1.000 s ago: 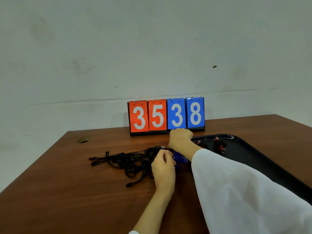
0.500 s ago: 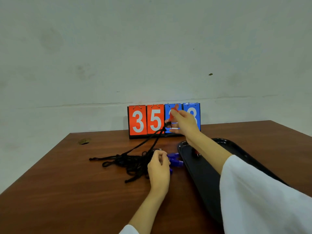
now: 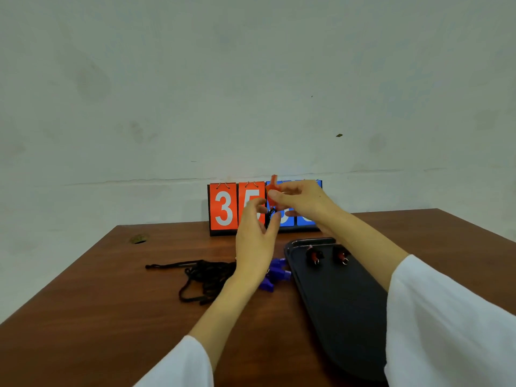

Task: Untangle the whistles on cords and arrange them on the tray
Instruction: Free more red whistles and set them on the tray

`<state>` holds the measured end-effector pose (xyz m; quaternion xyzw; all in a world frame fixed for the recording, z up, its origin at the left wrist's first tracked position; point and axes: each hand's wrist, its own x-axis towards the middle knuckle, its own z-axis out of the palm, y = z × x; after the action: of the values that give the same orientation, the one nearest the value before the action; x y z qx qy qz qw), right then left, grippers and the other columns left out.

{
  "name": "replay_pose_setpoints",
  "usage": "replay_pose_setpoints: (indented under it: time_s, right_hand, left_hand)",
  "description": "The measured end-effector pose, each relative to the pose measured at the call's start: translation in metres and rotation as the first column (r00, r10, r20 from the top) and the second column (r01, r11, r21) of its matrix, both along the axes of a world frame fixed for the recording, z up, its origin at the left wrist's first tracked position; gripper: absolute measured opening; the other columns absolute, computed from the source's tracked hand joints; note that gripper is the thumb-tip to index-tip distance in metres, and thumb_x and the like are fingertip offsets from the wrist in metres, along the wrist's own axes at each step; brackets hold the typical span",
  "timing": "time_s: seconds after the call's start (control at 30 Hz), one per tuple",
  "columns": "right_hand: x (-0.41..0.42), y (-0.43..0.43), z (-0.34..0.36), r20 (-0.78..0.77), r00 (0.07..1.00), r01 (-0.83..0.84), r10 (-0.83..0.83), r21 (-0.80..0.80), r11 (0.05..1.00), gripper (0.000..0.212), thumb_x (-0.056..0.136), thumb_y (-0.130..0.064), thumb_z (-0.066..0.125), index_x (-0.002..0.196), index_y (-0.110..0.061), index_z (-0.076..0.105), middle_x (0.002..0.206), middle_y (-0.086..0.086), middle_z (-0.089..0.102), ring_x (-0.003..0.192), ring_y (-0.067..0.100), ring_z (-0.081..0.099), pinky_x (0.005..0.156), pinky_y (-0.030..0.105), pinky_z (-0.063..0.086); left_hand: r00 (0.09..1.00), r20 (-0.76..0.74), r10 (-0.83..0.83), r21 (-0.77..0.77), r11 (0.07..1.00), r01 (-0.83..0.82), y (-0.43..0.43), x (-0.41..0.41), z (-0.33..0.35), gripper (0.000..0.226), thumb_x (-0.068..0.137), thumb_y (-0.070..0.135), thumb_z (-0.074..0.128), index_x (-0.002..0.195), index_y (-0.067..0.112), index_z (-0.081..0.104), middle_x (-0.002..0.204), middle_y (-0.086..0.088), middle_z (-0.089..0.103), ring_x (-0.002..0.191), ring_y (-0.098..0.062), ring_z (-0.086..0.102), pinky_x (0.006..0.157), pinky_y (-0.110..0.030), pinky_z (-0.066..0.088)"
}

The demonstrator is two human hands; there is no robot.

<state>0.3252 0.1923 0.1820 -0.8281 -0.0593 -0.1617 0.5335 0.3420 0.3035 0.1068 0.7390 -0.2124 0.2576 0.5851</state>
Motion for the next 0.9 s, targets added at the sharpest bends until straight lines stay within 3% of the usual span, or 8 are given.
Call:
replay_pose_setpoints:
  time_s: [0.13,0.23,0.43,0.53,0.6,0.7,0.8,0.9]
  right_hand:
    - [0.004,-0.002,-0.007,0.029,0.993,0.111,-0.113,0.059,0.992,0.031,0.09,-0.028,0.059,0.112,-0.007,0.062,0.095,0.007,0.069,0.08,0.012,0.066,0.079,0.033,0.052]
    - [0.007,-0.005,-0.012,0.054,0.982,0.167,-0.182,0.204,0.965,0.025,0.093,-0.025,0.055,0.107,-0.006,0.061,0.104,0.01,0.068,0.082,0.017,0.066,0.079,0.031,0.051]
    - [0.013,-0.019,0.0,0.07,0.954,0.229,-0.292,0.459,0.858,0.029,0.096,-0.032,0.047,0.108,-0.006,0.054,0.097,0.005,0.062,0.08,0.02,0.067,0.072,0.027,0.056]
    - [0.011,-0.023,0.015,0.15,0.935,0.213,-0.322,0.489,0.846,0.026,0.098,-0.032,0.042,0.109,-0.009,0.049,0.095,0.003,0.059,0.077,0.019,0.066,0.068,0.025,0.056]
    - [0.009,-0.022,0.023,0.213,0.923,0.189,-0.321,0.475,0.859,0.025,0.099,-0.033,0.038,0.109,-0.011,0.046,0.093,0.005,0.06,0.078,0.021,0.067,0.068,0.024,0.056]
    - [0.004,-0.018,0.03,0.282,0.916,0.136,-0.287,0.454,0.881,0.025,0.1,-0.036,0.034,0.108,-0.014,0.043,0.082,0.004,0.063,0.064,0.014,0.068,0.061,0.019,0.053]
    - [-0.002,-0.017,0.03,0.303,0.916,0.104,-0.263,0.454,0.885,0.028,0.099,-0.039,0.032,0.105,-0.014,0.042,0.067,0.003,0.056,0.046,0.009,0.057,0.051,0.02,0.05]
    - [-0.004,-0.02,0.025,0.339,0.889,0.152,-0.308,0.417,0.896,0.028,0.1,-0.039,0.029,0.103,-0.014,0.042,0.063,0.001,0.05,0.04,0.007,0.048,0.045,0.018,0.044]
  left_hand:
    - [0.998,-0.044,0.038,0.128,0.991,-0.032,0.001,0.013,-0.005,0.007,0.091,0.022,0.059,0.097,0.019,0.058,0.074,0.007,0.055,0.065,-0.006,0.051,0.061,-0.016,0.041]
    - [0.99,-0.095,0.101,0.227,0.971,-0.077,0.007,0.018,-0.022,0.008,0.088,0.027,0.062,0.088,0.021,0.057,0.076,0.011,0.056,0.072,-0.006,0.055,0.065,-0.015,0.044]
    - [0.97,-0.152,0.191,0.522,0.849,-0.086,0.026,0.023,-0.056,0.008,0.091,0.028,0.059,0.086,0.024,0.053,0.081,0.013,0.059,0.073,-0.003,0.056,0.062,-0.016,0.041]
    - [0.941,-0.197,0.276,0.602,0.792,-0.106,0.035,0.026,-0.066,0.007,0.091,0.028,0.056,0.086,0.024,0.054,0.084,0.01,0.062,0.077,-0.007,0.06,0.066,-0.023,0.049]
    - [0.922,-0.194,0.337,0.612,0.775,-0.154,0.038,0.03,-0.065,0.014,0.094,0.033,0.051,0.1,0.024,0.059,0.091,0.006,0.067,0.082,-0.009,0.062,0.071,-0.026,0.05]
    - [0.893,-0.264,0.364,0.525,0.831,-0.184,0.038,0.038,-0.053,0.033,0.099,0.038,0.038,0.117,0.019,0.057,0.092,0.002,0.068,0.081,-0.012,0.064,0.07,-0.028,0.05]
    - [0.846,-0.513,0.141,0.116,0.989,-0.094,0.038,0.042,-0.028,0.039,0.1,0.042,0.032,0.132,0.022,0.042,0.084,-0.005,0.068,0.056,-0.01,0.054,0.051,-0.024,0.045]
    - [0.766,-0.641,-0.051,-0.133,0.99,-0.046,0.044,0.044,-0.005,0.048,0.098,0.046,0.036,0.141,0.028,0.024,0.083,-0.014,0.072,0.038,-0.009,0.035,0.036,-0.018,0.031]
